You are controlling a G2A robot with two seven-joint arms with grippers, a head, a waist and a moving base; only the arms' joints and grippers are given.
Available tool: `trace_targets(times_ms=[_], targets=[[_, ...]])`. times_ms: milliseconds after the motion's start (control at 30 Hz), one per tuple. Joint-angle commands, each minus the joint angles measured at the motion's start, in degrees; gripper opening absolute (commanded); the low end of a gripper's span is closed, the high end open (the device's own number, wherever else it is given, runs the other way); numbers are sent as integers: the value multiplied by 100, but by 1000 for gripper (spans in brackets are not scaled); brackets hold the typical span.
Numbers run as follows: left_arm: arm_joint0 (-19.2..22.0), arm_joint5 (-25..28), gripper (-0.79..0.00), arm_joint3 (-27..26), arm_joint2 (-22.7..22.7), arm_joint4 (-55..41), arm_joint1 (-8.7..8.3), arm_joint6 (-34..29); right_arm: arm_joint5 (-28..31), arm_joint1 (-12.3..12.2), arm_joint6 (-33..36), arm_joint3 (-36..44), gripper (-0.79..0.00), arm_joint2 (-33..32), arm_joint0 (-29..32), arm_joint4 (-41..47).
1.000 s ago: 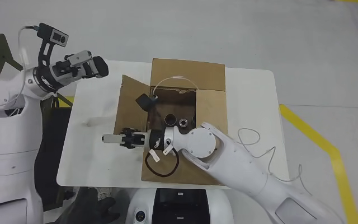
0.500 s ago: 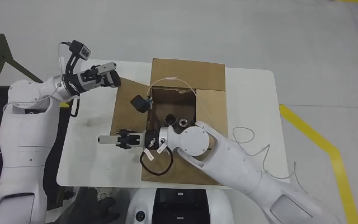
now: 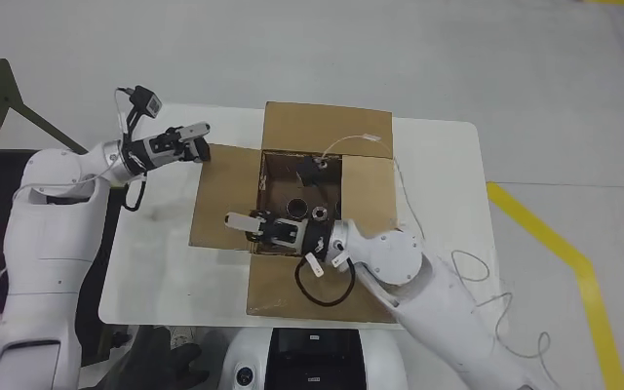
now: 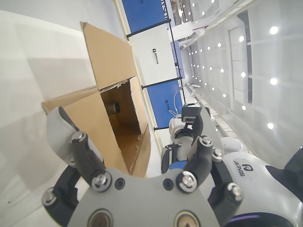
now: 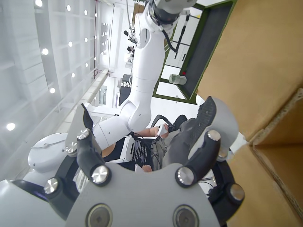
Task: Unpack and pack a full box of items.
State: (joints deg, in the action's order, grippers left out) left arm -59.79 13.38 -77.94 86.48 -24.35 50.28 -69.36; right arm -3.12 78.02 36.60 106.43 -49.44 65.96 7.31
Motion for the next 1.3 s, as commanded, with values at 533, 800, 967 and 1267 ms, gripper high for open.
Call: trace_targets(times_ms=[533,800,967,1267], targets=[[-438,-130,0,-689,-475,1112,-5,481,315,-385,370,769,0,-1543,1395,169],[-616,-264,0,-1004,-589,1216,-1,638,350,-437,473,754,0,-1698,1467,235],[-774,-348,0,-1257,-641,1261,-4,679,350,-437,473,754,0,-1698,1467,235],[-963,-488,0,-1555,-782,1271,7,759,350,-437,473,754,0,-1698,1467,235]])
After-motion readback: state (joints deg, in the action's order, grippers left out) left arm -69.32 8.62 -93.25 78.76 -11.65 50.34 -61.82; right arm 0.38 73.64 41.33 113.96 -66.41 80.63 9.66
